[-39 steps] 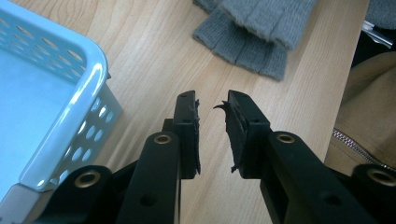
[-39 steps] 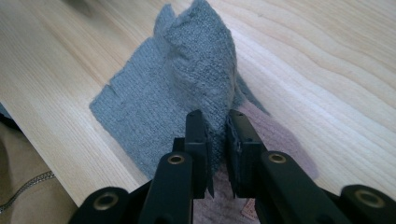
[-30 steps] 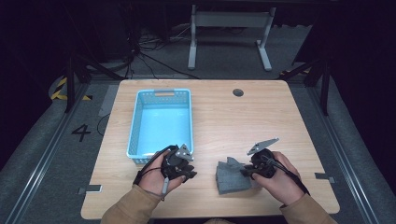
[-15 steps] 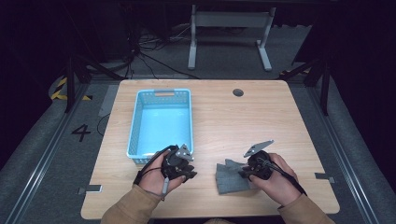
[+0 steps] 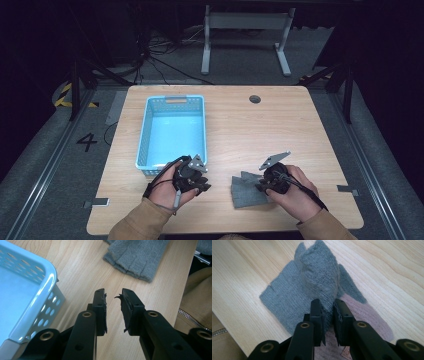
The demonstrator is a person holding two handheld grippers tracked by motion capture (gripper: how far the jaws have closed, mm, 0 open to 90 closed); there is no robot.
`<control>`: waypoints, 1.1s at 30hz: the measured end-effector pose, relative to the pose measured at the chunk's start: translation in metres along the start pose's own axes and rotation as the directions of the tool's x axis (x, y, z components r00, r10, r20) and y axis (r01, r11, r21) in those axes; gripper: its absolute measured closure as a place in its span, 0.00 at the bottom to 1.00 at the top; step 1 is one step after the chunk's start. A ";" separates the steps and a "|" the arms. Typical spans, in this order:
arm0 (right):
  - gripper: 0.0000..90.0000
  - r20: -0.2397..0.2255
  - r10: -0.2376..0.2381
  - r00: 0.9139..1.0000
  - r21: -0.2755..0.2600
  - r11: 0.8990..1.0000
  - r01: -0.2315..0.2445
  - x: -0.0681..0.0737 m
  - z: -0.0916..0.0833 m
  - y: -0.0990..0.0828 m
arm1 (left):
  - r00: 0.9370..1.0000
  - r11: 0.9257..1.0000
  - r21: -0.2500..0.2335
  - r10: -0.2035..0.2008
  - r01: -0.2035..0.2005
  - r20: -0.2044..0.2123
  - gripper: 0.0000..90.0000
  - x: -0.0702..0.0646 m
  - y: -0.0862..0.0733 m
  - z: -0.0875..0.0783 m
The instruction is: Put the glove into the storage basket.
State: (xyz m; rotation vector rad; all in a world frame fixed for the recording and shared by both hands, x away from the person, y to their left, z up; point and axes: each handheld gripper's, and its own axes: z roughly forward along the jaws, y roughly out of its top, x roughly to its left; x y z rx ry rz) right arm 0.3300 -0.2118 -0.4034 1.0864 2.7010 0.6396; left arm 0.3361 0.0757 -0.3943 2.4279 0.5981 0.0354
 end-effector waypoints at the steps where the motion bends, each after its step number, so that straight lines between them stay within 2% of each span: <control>1: 0.87 0.004 -0.003 1.000 0.002 1.000 0.003 0.000 0.001 0.000 | 1.000 1.000 0.000 0.001 -0.001 0.000 0.82 0.000 0.000 0.000; 5: 0.80 0.041 -0.033 0.999 0.013 0.999 0.032 0.002 0.003 0.000 | 1.000 1.000 0.002 -0.004 0.004 -0.001 0.82 0.000 0.000 0.000; 10: 0.75 0.111 -0.075 0.991 0.009 0.997 0.075 0.003 0.004 0.000 | 1.000 1.000 0.000 0.001 -0.001 0.000 0.82 0.000 0.000 0.000; 16: 0.75 0.116 -0.057 0.992 -0.016 0.998 0.059 -0.004 -0.003 -0.002 | 1.000 1.000 -0.005 0.002 -0.002 0.003 0.82 0.000 0.001 0.000; 20: 0.76 0.091 -0.029 0.995 -0.046 0.998 0.033 -0.013 -0.014 -0.007 | 1.000 1.000 -0.002 0.006 -0.005 0.006 0.82 0.000 0.002 0.001; 23: 0.75 0.052 -0.020 0.998 -0.039 0.999 0.022 -0.017 -0.016 -0.012 | 1.000 1.000 0.000 0.010 -0.010 0.010 0.81 0.000 0.003 0.003; 25: 0.73 0.015 -0.036 0.999 -0.040 0.999 0.037 -0.017 -0.012 -0.013 | 1.000 1.000 0.002 0.011 -0.011 0.009 0.81 -0.001 0.004 0.004; 28: 0.72 -0.004 -0.062 0.998 -0.029 0.998 0.062 -0.014 -0.003 -0.012 | 1.000 1.000 0.003 0.011 -0.011 0.012 0.81 -0.001 0.004 0.004; 30: 0.75 -0.011 -0.082 0.997 -0.012 0.997 0.082 -0.013 0.007 -0.011 | 1.000 1.000 0.003 0.010 -0.010 0.011 0.81 -0.001 0.004 0.004; 33: 0.82 -0.010 -0.078 0.997 -0.005 0.997 0.078 -0.014 0.013 -0.011 | 1.000 1.000 0.003 0.009 -0.009 0.011 0.81 -0.001 0.003 0.004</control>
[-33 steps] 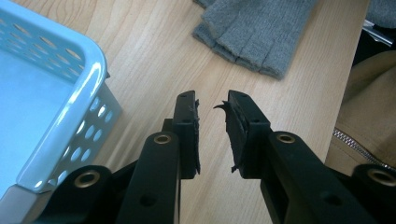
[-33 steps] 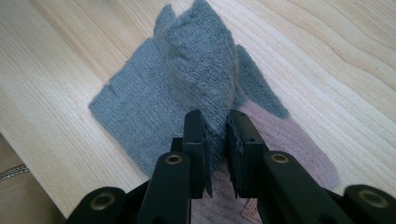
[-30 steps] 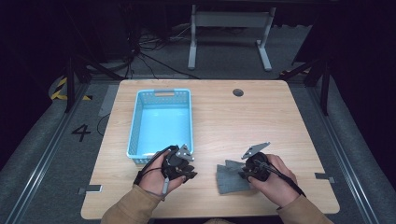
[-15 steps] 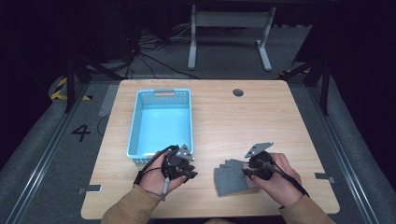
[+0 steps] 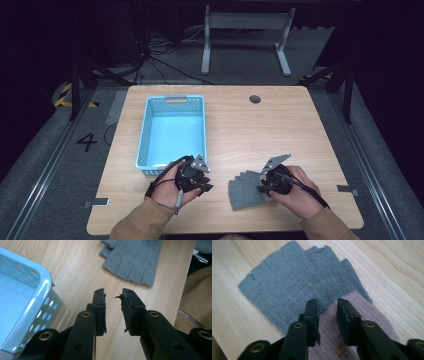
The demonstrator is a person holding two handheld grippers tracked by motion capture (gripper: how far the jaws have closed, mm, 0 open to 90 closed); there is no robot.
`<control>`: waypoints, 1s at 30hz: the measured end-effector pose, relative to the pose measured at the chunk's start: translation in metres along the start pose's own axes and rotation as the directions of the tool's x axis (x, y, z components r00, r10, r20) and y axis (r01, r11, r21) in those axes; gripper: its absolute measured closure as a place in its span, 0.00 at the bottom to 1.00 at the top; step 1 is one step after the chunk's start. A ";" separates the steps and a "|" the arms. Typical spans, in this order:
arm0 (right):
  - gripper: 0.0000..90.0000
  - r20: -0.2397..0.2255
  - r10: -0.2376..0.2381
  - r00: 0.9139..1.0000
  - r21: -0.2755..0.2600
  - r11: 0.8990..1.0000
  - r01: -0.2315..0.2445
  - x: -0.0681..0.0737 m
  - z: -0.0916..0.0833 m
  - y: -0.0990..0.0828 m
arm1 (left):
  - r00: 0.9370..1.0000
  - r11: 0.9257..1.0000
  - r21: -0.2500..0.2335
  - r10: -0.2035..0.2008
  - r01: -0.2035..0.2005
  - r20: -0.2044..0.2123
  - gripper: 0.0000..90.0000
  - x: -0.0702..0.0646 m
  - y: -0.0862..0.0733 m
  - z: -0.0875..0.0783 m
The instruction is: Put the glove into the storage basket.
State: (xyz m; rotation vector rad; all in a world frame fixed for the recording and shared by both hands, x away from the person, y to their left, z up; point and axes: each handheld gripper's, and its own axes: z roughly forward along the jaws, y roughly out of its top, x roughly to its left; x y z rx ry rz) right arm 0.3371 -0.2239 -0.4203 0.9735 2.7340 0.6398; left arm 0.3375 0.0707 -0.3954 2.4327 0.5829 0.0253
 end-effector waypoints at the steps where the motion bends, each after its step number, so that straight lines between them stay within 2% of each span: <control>1: 0.85 0.002 0.005 1.000 0.002 1.000 -0.005 0.000 0.001 0.000 | 1.000 1.000 0.001 0.000 0.000 0.001 0.81 0.000 0.000 0.000; 5: 0.94 0.024 -0.004 1.000 0.009 1.000 0.004 0.003 0.003 0.001 | 1.000 1.000 0.003 0.002 -0.002 0.000 0.82 0.000 0.000 0.001; 7: 0.96 0.017 0.009 1.000 0.003 1.000 -0.009 0.003 0.002 0.001 | 1.000 1.000 -0.001 0.002 -0.002 0.002 0.81 -0.001 0.000 0.000; 12: 0.97 0.006 0.021 1.000 -0.047 0.999 -0.020 0.001 -0.014 0.002 | 1.000 1.000 0.002 0.000 0.000 0.000 0.82 0.001 0.000 0.000; 17: 0.97 0.035 0.020 0.999 -0.071 0.997 -0.018 0.001 -0.024 0.001 | 1.000 1.000 -0.002 0.002 -0.002 0.000 0.82 0.001 0.000 0.000; 22: 0.97 0.066 0.044 0.997 -0.083 0.996 -0.038 -0.004 -0.030 -0.003 | 1.000 1.000 -0.003 0.002 -0.002 0.001 0.82 0.001 0.001 0.000; 26: 0.97 0.076 0.073 0.994 -0.071 0.995 -0.067 -0.009 -0.026 -0.006 | 1.000 1.000 -0.003 0.003 -0.003 -0.001 0.82 0.001 0.001 0.000; 30: 0.97 0.087 0.079 0.993 -0.048 0.996 -0.075 -0.008 -0.018 -0.007 | 1.000 1.000 -0.004 0.003 -0.003 0.000 0.82 0.001 0.001 0.000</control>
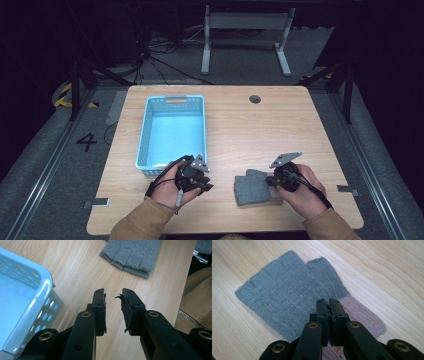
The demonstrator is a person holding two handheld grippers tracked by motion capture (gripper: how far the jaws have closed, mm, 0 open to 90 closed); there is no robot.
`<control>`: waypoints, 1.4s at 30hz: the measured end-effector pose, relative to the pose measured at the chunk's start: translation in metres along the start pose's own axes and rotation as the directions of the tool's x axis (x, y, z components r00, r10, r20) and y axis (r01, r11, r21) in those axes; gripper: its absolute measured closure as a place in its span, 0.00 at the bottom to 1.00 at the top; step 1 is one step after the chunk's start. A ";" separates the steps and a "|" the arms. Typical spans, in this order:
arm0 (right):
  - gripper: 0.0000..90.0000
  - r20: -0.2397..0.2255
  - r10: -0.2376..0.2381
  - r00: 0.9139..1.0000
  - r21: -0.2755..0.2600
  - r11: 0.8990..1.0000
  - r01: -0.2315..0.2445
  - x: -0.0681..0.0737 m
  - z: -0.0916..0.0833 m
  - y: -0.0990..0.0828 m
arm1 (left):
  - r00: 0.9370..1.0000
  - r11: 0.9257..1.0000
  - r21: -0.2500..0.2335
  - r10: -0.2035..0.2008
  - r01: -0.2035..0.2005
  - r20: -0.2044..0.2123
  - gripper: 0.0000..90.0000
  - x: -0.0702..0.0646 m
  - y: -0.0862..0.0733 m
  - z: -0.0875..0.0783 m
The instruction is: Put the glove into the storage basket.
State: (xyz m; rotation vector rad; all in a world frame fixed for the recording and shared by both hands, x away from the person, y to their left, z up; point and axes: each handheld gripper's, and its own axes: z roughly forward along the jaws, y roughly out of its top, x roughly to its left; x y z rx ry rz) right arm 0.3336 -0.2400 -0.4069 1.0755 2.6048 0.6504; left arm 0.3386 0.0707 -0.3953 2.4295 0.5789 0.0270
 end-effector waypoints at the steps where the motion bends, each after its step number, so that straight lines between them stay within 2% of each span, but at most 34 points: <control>1: 0.97 0.003 -0.003 1.000 -0.006 1.000 0.003 0.001 0.001 0.001 | 1.000 1.000 0.000 0.000 0.000 -0.001 0.82 0.000 0.000 0.000; 8: 0.97 -0.010 -0.014 1.000 -0.045 0.999 0.013 0.007 -0.007 0.003 | 1.000 1.000 0.001 0.000 0.000 -0.002 0.82 0.000 0.000 0.000; 14: 0.97 -0.015 -0.006 1.000 -0.001 1.000 0.006 0.005 0.002 0.001 | 1.000 1.000 0.000 0.000 0.000 -0.001 0.82 0.000 0.000 0.000; 22: 0.97 0.018 -0.015 1.000 -0.020 1.000 0.016 0.006 -0.007 0.002 | 1.000 1.000 0.000 0.001 -0.001 0.000 0.82 0.000 0.000 0.000; 27: 0.97 0.019 -0.012 1.000 0.021 1.000 0.011 0.007 0.003 0.000 | 1.000 1.000 0.001 -0.001 0.001 0.000 0.82 0.000 0.000 0.000; 32: 0.95 0.015 -0.010 1.000 0.020 1.000 0.010 0.007 0.005 0.001 | 1.000 1.000 0.000 0.000 0.000 0.002 0.82 0.000 0.000 0.000; 35: 0.91 0.006 -0.004 1.000 0.012 1.000 0.004 0.006 0.004 0.000 | 1.000 1.000 -0.001 0.005 -0.005 0.002 0.81 0.000 0.001 0.001; 38: 0.88 -0.001 -0.003 1.000 -0.029 1.000 0.003 0.003 -0.004 0.000 | 1.000 1.000 -0.003 0.004 -0.004 0.006 0.81 -0.001 0.002 0.001; 42: 0.84 -0.010 0.033 0.999 -0.090 0.995 -0.033 -0.007 -0.017 -0.001 | 1.000 1.000 -0.007 0.007 -0.007 0.011 0.80 -0.004 0.004 0.003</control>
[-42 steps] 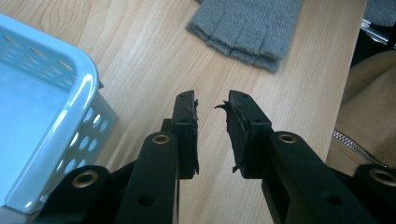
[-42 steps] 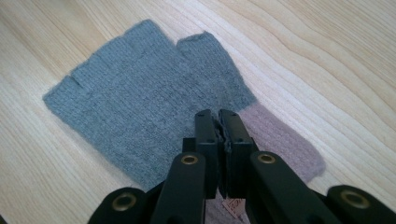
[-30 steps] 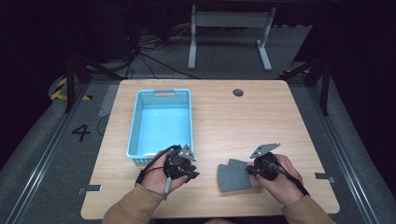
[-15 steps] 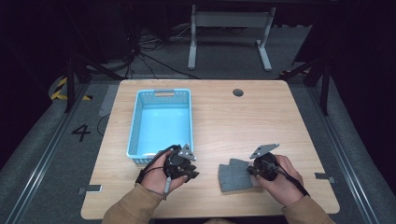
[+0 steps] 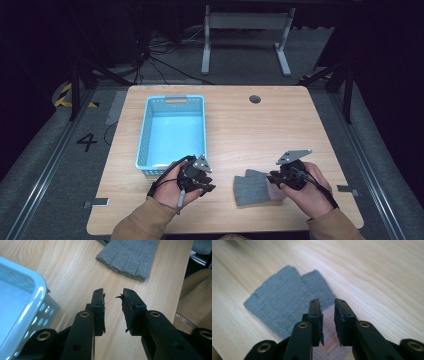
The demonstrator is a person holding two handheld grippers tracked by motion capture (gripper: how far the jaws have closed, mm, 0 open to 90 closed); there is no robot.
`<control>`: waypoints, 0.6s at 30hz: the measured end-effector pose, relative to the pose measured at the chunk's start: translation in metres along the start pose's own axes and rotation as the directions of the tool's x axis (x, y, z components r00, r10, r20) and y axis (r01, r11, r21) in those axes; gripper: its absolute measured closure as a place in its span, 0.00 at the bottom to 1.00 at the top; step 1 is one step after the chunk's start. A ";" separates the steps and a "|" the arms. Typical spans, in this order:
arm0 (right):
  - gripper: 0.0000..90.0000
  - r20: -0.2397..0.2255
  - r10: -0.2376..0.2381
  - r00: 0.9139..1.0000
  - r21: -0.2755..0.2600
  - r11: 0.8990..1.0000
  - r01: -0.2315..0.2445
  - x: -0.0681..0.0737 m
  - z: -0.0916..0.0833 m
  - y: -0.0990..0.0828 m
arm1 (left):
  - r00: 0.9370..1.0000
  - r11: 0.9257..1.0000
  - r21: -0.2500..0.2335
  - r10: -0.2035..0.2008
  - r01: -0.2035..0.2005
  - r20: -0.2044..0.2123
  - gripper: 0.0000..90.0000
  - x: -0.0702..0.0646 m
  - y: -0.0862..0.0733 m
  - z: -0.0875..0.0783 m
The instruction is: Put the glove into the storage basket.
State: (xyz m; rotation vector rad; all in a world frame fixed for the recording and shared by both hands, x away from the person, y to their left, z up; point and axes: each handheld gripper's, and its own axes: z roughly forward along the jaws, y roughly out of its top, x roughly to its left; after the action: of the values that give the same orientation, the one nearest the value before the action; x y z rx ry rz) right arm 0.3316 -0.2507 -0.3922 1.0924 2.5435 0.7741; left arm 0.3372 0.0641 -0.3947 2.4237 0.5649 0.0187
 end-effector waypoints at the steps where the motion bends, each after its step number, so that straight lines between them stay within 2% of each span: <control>1: 0.82 -0.001 0.011 1.000 -0.015 1.000 -0.011 -0.004 -0.003 0.000 | 1.000 1.000 -0.001 -0.002 0.002 0.001 0.79 -0.001 0.001 0.000; 3: 0.79 0.002 0.040 0.999 -0.043 0.998 -0.039 -0.012 -0.008 -0.001 | 1.000 1.000 -0.012 0.005 -0.005 0.003 0.78 -0.003 0.003 0.000; 7: 0.73 0.006 0.075 0.997 -0.095 0.993 -0.074 -0.028 -0.015 -0.004 | 0.999 1.000 -0.030 0.000 0.001 0.039 0.76 -0.007 0.010 0.003; 9: 0.70 0.012 0.087 0.996 -0.121 0.989 -0.085 -0.037 -0.016 -0.008 | 0.999 0.999 -0.040 -0.004 0.006 0.049 0.73 -0.009 0.016 0.006; 10: 0.70 0.012 0.087 0.996 -0.121 0.989 -0.085 -0.037 -0.016 -0.008 | 0.999 0.999 -0.040 -0.004 0.006 0.049 0.72 -0.009 0.016 0.006; 11: 0.70 0.011 0.099 0.995 -0.127 0.987 -0.097 -0.040 -0.016 -0.009 | 0.998 0.999 -0.048 -0.004 0.007 0.063 0.72 -0.010 0.022 0.008; 12: 0.67 0.004 0.113 0.994 -0.134 0.985 -0.112 -0.051 -0.017 -0.014 | 0.998 0.998 -0.060 -0.002 0.006 0.068 0.71 -0.011 0.030 0.012; 18: 0.59 0.011 0.163 0.987 -0.170 0.973 -0.159 -0.071 -0.019 -0.022 | 0.995 0.998 -0.055 0.032 -0.026 0.096 0.67 -0.016 0.058 0.028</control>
State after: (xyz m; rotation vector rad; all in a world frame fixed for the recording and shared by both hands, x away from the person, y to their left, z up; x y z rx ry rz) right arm 0.3581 -0.3223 -0.3867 1.2536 2.3402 0.9898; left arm 0.3496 0.0011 -0.3805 2.3658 0.4795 -0.0698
